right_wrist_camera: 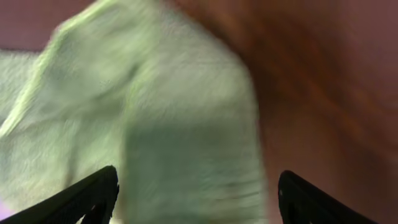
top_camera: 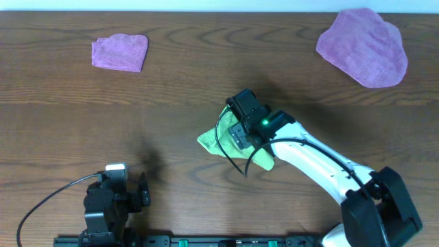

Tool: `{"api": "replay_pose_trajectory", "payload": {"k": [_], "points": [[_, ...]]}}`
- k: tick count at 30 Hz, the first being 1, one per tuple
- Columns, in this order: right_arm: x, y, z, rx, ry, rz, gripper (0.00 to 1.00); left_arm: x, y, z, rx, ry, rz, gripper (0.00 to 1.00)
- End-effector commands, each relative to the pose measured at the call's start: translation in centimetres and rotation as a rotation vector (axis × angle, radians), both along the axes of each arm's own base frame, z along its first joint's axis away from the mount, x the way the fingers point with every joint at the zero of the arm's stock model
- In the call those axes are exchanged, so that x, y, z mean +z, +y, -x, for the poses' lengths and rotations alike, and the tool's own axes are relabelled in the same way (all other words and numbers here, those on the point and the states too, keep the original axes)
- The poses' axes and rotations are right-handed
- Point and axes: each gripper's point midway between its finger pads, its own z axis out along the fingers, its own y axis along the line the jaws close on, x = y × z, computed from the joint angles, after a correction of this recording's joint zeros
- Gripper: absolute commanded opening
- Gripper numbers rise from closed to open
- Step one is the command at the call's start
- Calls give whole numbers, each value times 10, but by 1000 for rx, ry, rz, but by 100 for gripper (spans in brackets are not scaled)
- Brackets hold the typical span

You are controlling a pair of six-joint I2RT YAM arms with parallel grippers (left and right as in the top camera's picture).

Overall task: Fold the cloth
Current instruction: 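Regrasp the green cloth edge with the right gripper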

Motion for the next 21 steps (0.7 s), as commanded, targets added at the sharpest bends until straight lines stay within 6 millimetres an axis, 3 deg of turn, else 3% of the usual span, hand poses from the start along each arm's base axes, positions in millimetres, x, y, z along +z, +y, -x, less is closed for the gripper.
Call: {"api": "replay_pose_trajectory", "payload": {"k": [1, 4, 11, 21], "points": [[9, -30, -17, -165, -135, 131, 82, -21, 3, 7, 6, 68, -20, 95], [4, -35, -14, -150, -115, 173, 82, -21, 3, 7, 6, 68, -20, 95], [-13, -7, 16, -17, 55, 83, 74, -21, 3, 7, 6, 68, -20, 95], [-12, 15, 40, 10, 158, 10, 70, -21, 3, 7, 6, 68, -20, 95]]}}
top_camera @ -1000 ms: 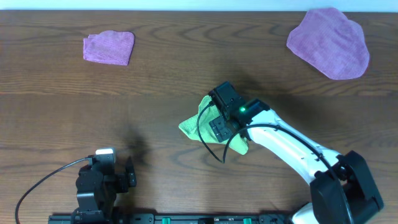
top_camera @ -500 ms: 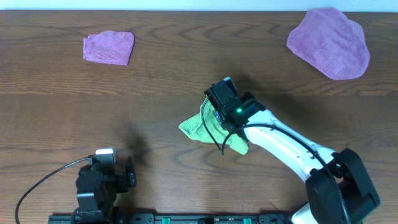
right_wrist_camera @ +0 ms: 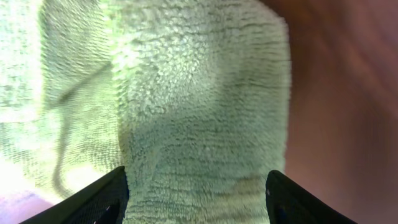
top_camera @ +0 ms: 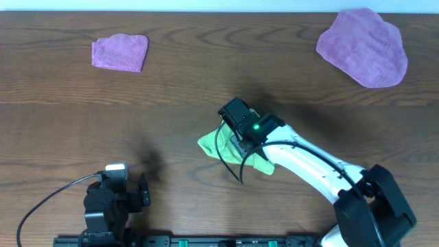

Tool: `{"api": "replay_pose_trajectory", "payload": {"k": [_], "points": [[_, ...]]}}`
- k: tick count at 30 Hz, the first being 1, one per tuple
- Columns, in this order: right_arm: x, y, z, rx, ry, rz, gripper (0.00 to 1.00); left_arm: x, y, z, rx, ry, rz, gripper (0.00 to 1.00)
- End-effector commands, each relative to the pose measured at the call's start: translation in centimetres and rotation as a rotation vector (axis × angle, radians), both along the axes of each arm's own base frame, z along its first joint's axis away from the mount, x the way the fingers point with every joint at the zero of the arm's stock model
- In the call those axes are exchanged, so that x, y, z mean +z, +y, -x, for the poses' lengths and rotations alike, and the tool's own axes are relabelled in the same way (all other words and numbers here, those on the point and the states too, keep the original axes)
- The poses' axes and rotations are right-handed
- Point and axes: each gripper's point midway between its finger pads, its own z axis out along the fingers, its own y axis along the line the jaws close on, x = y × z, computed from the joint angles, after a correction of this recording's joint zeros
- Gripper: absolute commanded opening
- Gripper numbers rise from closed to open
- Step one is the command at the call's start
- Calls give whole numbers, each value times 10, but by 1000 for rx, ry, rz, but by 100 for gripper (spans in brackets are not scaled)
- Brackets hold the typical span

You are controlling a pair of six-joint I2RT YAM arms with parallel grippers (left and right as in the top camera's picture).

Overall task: Fold the cloth
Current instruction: 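Regrasp the green cloth edge with the right gripper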

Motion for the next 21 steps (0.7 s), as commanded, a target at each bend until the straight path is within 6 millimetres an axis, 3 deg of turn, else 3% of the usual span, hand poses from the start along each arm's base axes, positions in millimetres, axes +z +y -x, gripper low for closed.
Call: {"api": "replay_pose_trajectory", "payload": {"k": [1, 5, 12, 18, 21], "points": [[7, 15, 1, -17, 20, -60, 69, -21, 3, 7, 6, 68, -20, 95], [17, 10, -8, -30, -19, -29, 69, -21, 3, 7, 6, 68, -20, 95], [38, 10, -5, -64, 7, -24, 66, -21, 3, 7, 6, 68, -20, 95], [33, 26, 15, -68, 84, -88, 56, -21, 3, 7, 6, 68, -20, 95], [31, 29, 19, -63, 37, -42, 57, -21, 3, 7, 6, 68, -20, 95]]}}
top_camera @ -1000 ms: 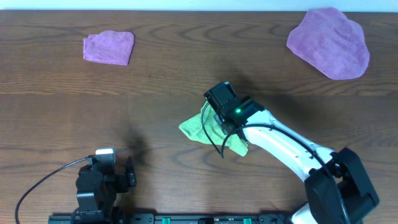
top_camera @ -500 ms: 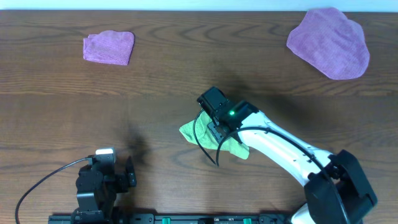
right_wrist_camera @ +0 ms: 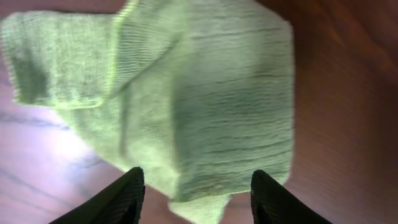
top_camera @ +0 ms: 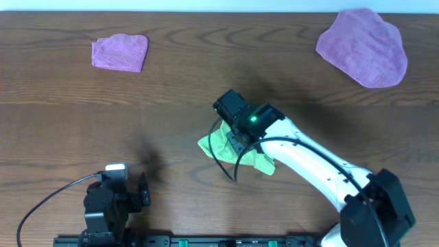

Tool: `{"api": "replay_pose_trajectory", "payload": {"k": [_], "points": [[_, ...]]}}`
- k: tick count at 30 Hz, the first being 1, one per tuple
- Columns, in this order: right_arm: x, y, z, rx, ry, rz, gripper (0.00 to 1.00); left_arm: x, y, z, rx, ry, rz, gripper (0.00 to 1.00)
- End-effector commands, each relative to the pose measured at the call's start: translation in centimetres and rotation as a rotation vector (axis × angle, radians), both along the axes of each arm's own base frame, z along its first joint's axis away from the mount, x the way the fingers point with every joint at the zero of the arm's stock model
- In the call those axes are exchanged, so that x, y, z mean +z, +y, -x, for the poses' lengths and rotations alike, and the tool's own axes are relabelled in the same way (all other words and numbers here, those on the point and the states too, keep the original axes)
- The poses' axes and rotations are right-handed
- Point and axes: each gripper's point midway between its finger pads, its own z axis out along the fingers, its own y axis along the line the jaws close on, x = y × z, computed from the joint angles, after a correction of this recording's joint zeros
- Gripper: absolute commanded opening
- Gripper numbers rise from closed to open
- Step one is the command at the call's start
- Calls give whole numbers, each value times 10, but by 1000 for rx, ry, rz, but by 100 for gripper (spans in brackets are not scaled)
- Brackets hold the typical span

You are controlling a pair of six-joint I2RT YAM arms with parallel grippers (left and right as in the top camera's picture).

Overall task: Fold the cloth
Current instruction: 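Regrasp the green cloth edge with the right gripper, then lift the green cloth with the right gripper and drag it upward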

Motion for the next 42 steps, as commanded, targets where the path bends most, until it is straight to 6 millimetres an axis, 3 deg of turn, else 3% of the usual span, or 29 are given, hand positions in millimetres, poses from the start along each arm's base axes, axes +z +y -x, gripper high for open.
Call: {"api": "replay_pose_trajectory", "payload": {"k": [1, 4, 9, 13, 15, 17, 18, 22, 28, 34, 39, 42], "points": [[-4, 11, 9, 9, -36, 26, 59, -21, 3, 7, 6, 68, -20, 95], [-15, 6, 14, 14, -34, 47, 60, -21, 3, 7, 6, 68, -20, 95], [-35, -19, 14, -39, -9, 82, 59, -21, 3, 7, 6, 68, -20, 95], [-36, -26, 8, -60, -26, 89, 54, -21, 3, 7, 6, 68, -20, 95], [-35, -23, 6, -61, -34, 76, 46, -21, 3, 7, 6, 68, -20, 95], [-35, -21, 3, -61, -46, 67, 9, -21, 3, 7, 6, 68, -20, 95], [-35, -19, 1, -61, -53, 59, 1, -21, 3, 7, 6, 68, -20, 95], [-31, -17, -5, -44, -81, 60, 2, -21, 3, 7, 6, 68, -20, 95], [2, -22, -50, -52, -258, 105, 1, -21, 3, 7, 6, 68, -20, 95], [50, -41, -121, -187, -348, -49, 2, -21, 3, 7, 6, 68, -20, 95], [49, -62, -158, -268, -290, -73, 1, -21, 3, 7, 6, 68, -20, 95], [34, -58, -170, -238, -258, -32, 2, -21, 3, 7, 6, 68, -20, 95]]}}
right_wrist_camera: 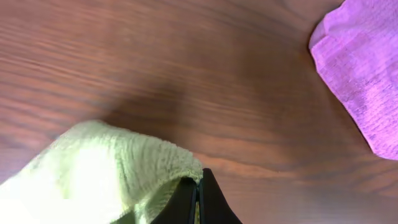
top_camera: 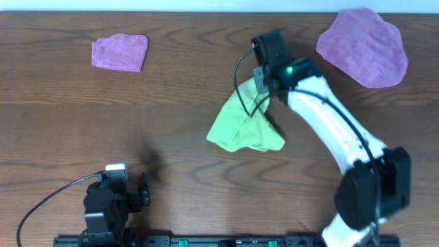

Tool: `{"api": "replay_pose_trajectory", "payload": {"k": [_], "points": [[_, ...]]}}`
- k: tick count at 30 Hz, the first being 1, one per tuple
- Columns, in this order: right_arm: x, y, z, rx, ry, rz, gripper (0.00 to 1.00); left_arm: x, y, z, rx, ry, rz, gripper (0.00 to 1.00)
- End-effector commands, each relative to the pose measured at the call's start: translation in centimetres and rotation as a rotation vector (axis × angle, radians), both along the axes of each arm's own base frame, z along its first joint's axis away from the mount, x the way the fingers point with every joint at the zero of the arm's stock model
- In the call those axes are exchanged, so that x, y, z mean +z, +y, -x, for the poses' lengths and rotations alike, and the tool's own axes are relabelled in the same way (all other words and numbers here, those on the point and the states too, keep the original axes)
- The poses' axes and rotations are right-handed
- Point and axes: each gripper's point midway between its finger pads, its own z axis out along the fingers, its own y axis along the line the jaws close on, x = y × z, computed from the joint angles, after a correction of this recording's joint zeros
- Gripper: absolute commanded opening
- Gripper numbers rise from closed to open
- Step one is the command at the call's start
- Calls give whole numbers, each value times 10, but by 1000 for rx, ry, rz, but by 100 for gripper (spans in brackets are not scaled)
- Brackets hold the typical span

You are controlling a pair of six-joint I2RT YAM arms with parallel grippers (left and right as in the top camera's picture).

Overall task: Fold the cloth
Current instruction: 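Lift the green cloth with the right gripper and drag it upward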

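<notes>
The green cloth (top_camera: pixel 241 127) lies mid-table, drawn out into a long shape with its far corner raised. My right gripper (top_camera: pixel 260 86) is shut on that corner; in the right wrist view the two black fingers (right_wrist_camera: pixel 186 198) press together with the green cloth (right_wrist_camera: pixel 106 177) pinched between them and hanging to the left. My left gripper (top_camera: pixel 113 199) rests at the near left edge, far from the cloth, and its fingers cannot be made out.
A folded purple cloth (top_camera: pixel 121 52) lies at the far left. A larger spread purple cloth (top_camera: pixel 363 46) lies at the far right, its edge also seen as the purple cloth (right_wrist_camera: pixel 367 81) just beyond my right gripper. Dark wooden table (top_camera: pixel 82 116) all around.
My right gripper was open over the crumpled green cloth at mid-table. Now it is shut on a corner and sits farther back and to the right, with the cloth stretched out behind it.
My right gripper hovered open close over the bunched green cloth, first at its right side, then slightly to the left, then higher with the whole cloth in view. Now it grips a corner and holds it toward the far side. The left arm stayed parked.
</notes>
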Motion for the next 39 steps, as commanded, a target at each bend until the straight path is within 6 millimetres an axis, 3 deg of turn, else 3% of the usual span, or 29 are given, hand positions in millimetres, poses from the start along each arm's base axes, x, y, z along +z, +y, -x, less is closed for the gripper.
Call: {"api": "replay_pose_trajectory", "payload": {"k": [1, 7, 12, 18, 24, 31, 36, 39], "points": [[-21, 16, -6, 60, 61, 18, 1, -21, 3, 7, 6, 68, -20, 95], [-20, 26, -19, 45, 3, 21, 2, -21, 3, 7, 6, 68, -20, 95], [-15, -12, -36, -93, -62, 82, 2, -21, 3, 7, 6, 68, -20, 95], [-24, -56, -30, -235, -9, 87, 2, -21, 3, 7, 6, 68, -20, 95], [-22, -81, -25, -305, -4, 150, 2, -21, 3, 7, 6, 68, -20, 95], [-24, -86, -21, -336, 4, 160, 2, -21, 3, 7, 6, 68, -20, 95], [-20, -111, -13, -446, -3, 214, 2, -21, 3, 7, 6, 68, -20, 95], [-14, -134, 2, -590, -28, 278, 2, -21, 3, 7, 6, 68, -20, 95]]}}
